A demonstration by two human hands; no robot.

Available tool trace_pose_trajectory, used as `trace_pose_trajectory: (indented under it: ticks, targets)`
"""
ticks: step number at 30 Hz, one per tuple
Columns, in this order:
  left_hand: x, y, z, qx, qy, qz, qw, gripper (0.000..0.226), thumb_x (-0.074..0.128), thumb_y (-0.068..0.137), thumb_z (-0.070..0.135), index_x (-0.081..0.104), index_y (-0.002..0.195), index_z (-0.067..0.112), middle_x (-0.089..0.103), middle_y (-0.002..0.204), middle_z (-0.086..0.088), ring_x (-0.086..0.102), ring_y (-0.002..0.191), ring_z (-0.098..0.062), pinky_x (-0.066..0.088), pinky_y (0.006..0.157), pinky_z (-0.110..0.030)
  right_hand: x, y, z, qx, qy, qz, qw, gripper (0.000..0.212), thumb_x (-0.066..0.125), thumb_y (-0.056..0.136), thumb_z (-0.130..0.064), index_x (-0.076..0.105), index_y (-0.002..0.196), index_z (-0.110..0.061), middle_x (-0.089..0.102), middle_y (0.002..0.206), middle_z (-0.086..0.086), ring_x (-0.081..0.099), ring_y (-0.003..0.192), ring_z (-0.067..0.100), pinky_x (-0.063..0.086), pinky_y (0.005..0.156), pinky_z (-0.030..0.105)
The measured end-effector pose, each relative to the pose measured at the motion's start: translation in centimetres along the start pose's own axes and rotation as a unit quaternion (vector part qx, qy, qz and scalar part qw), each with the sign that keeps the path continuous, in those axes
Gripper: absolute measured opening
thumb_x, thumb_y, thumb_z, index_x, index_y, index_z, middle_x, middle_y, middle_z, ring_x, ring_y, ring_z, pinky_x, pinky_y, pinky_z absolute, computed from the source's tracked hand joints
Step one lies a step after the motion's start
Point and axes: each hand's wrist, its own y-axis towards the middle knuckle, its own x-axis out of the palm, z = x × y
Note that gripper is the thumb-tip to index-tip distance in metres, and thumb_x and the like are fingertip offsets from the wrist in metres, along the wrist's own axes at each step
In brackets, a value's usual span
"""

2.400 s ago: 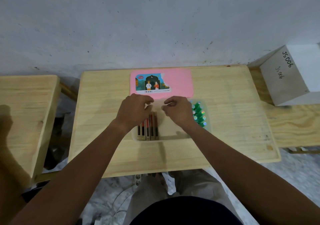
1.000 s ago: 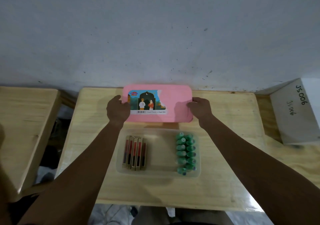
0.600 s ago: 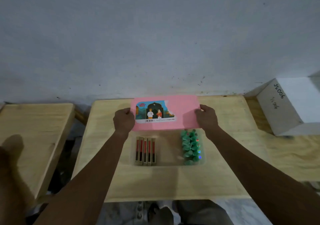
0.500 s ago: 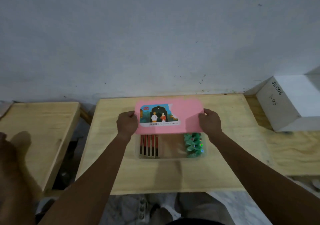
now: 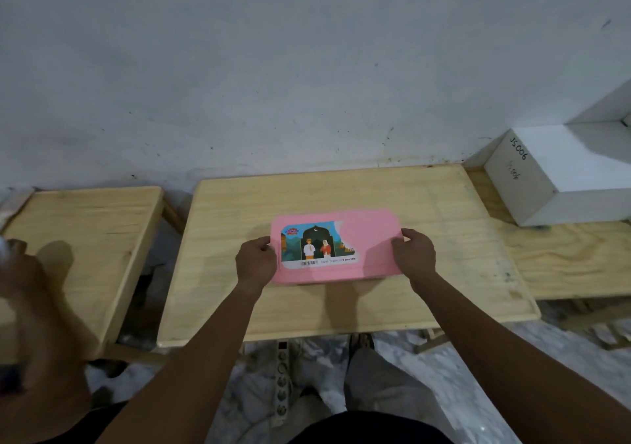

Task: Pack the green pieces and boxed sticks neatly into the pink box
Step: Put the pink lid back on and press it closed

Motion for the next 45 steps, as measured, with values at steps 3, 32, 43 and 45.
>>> trace_pose_trajectory:
  ticks: [3,32,43,45]
  targets:
    - [0.1,-0.1,0.2,-0.003,-0.013,-0.002,1.000,0.040,0.045,0.090,0.003,0.070,0.119,0.010,0.070,0.120,-0.008,0.060,0.115,-0.029,0.048,0.094,-0.033,-0.3,-0.2,0.2,0.002,-0.013,-0.003,1.000,0.034,0.052,0.093,-0.013,0.065,0.123,-0.007,0.067,0.119,0.015,0.057,0.091,0.028,0.041,0.076,0.028]
    - [-0.3,2.2,0.9,-0.001,-0.015,-0.036,0.999,0.035,0.049,0.092,0.007,0.067,0.122,0.013,0.072,0.109,-0.012,0.063,0.106,-0.029,0.050,0.090,-0.036,1.0,1.8,-0.2,-0.001,-0.050,-0.007,0.999,0.030,0.052,0.088,-0.013,0.071,0.110,-0.009,0.071,0.099,0.017,0.058,0.082,0.032,0.046,0.071,0.033]
    - [0.0,2.7,-0.6,-0.038,-0.108,-0.064,0.991,0.035,0.054,0.093,0.007,0.067,0.123,0.018,0.072,0.088,0.002,0.066,0.099,-0.028,0.054,0.093,-0.047,1.9,2.1,0.7,0.000,0.009,-0.016,1.000,0.024,0.047,0.087,-0.010,0.071,0.091,-0.010,0.057,0.072,0.008,0.045,0.067,0.024,0.035,0.058,0.030]
    - [0.0,2.9,-1.1,-0.042,-0.130,-0.077,0.988,0.034,0.054,0.094,0.007,0.066,0.124,0.018,0.073,0.090,0.003,0.068,0.101,-0.030,0.054,0.092,-0.050,2.0,2.1,0.7,0.006,0.031,-0.019,0.999,0.027,0.045,0.086,-0.009,0.072,0.090,-0.015,0.056,0.073,0.005,0.045,0.066,0.022,0.035,0.059,0.030]
